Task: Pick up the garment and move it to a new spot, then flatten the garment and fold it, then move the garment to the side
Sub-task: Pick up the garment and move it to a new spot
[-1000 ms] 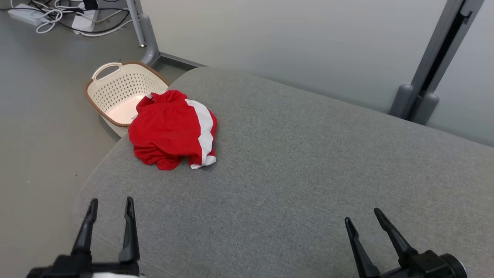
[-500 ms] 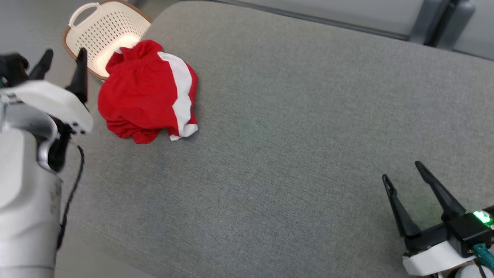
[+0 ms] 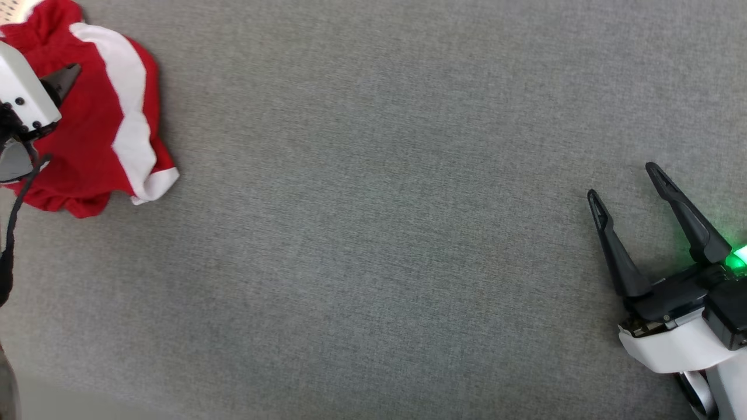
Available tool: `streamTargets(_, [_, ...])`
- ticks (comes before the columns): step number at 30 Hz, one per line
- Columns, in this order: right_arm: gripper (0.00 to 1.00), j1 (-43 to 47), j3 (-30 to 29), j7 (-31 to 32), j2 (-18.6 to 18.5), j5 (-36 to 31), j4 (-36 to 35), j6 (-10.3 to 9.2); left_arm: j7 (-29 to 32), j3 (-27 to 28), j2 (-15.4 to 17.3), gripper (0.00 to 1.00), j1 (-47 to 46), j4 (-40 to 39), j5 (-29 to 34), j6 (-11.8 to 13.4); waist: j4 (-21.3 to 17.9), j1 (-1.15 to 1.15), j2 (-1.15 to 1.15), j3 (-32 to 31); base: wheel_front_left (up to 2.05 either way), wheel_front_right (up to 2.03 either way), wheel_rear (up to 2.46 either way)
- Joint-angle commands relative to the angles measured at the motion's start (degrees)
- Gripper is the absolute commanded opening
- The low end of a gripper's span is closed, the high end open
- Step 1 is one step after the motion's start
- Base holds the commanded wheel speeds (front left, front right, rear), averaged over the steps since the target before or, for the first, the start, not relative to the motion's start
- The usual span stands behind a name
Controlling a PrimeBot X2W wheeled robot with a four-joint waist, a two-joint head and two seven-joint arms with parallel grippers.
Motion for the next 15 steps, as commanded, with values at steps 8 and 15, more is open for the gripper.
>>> streamTargets(8, [1.00, -0.93, -2.77, 0.91, -1.06, -2.14, 0.72, -0.27, -0.99, -1.20, 0.84, 1.00, -0.48, 6.04, -0.49, -0.04, -4.45, 0.00, 0.00, 6.31, 0.00, 0.00, 0.00])
streamTargets(15, [1.00, -1.79, -3.41, 0.97, -0.79, -2.76, -0.20, -0.28, -1.88, -2.38, 0.30, 0.00, 1.95, 8.33, -1.53, 0.02, -5.04, 0.00, 0.00, 7.39, 0.00, 0.00, 0.00])
